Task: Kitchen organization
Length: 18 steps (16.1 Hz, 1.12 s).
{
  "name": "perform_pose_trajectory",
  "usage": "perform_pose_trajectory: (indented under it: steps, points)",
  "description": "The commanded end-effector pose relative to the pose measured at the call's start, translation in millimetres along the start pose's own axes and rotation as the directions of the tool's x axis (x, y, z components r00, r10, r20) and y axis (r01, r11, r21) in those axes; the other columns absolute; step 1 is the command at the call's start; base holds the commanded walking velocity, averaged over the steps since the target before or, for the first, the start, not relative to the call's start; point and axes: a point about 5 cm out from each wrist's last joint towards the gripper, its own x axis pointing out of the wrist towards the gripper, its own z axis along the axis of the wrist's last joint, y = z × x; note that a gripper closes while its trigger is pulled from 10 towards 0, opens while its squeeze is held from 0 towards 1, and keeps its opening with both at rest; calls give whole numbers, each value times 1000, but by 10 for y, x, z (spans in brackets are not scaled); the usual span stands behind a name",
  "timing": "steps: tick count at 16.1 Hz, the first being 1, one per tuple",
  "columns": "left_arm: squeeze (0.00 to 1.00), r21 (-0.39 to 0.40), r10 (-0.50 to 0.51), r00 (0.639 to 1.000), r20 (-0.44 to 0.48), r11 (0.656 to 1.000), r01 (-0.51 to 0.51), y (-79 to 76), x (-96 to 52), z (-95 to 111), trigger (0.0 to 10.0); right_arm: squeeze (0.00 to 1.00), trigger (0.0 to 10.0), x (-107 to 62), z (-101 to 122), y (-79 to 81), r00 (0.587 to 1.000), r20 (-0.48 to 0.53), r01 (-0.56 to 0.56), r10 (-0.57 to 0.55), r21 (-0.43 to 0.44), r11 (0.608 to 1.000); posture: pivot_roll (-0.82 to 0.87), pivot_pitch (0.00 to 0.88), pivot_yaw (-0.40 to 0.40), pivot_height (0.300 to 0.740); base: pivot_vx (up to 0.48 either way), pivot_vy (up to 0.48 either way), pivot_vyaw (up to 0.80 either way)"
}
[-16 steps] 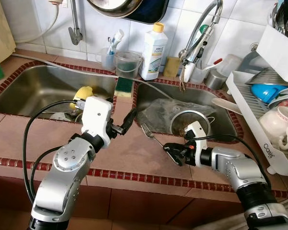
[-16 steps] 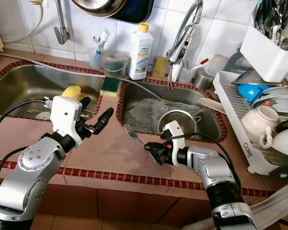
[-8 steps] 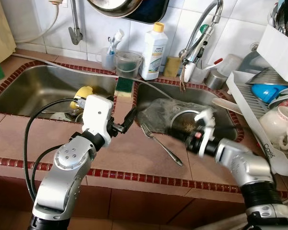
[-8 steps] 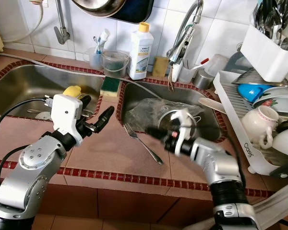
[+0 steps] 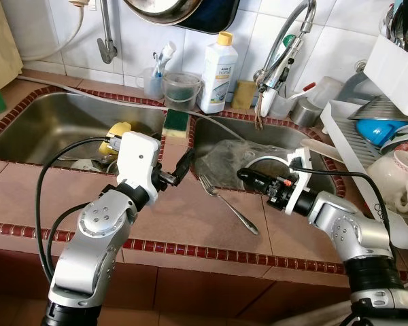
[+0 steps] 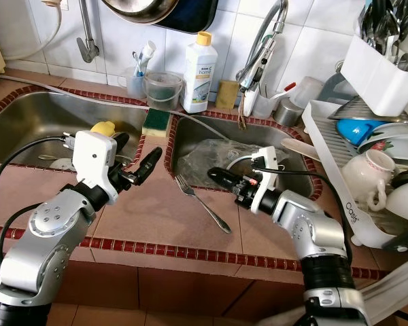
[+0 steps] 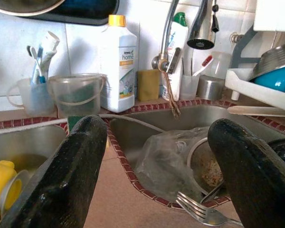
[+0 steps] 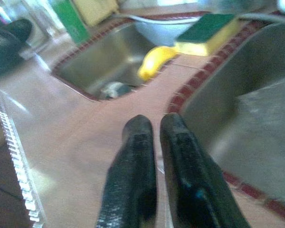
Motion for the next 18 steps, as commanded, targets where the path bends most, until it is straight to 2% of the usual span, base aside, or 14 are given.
perform_pose_trajectory:
  steps: [1,5,12,18]
  points:
    - [0,6,-12,1000,10,1000,12,-31,39,26,10000,1000,10000,-15,89,-47,999,-23,39,-41,-93,995,25,9,-144,740,0,0,0]
    - [0,5,-28,1000,13,1000,28,-58,66,24,10000,1000,10000,89,113,-24,996,-89,3,-25,-234,972,17,0,-140,740,0,0,0]
    - [0,-2,-27,999,22,1000,27,-95,84,24,10000,1000,10000,235,45,-125,983,-185,-49,4,-239,970,24,1,-162,740,0,0,0]
    - [0,-6,-13,1000,25,1000,13,-100,76,22,10000,1000,10000,331,-29,-83,967,-237,-146,92,-220,965,29,5,-171,740,0,0,0]
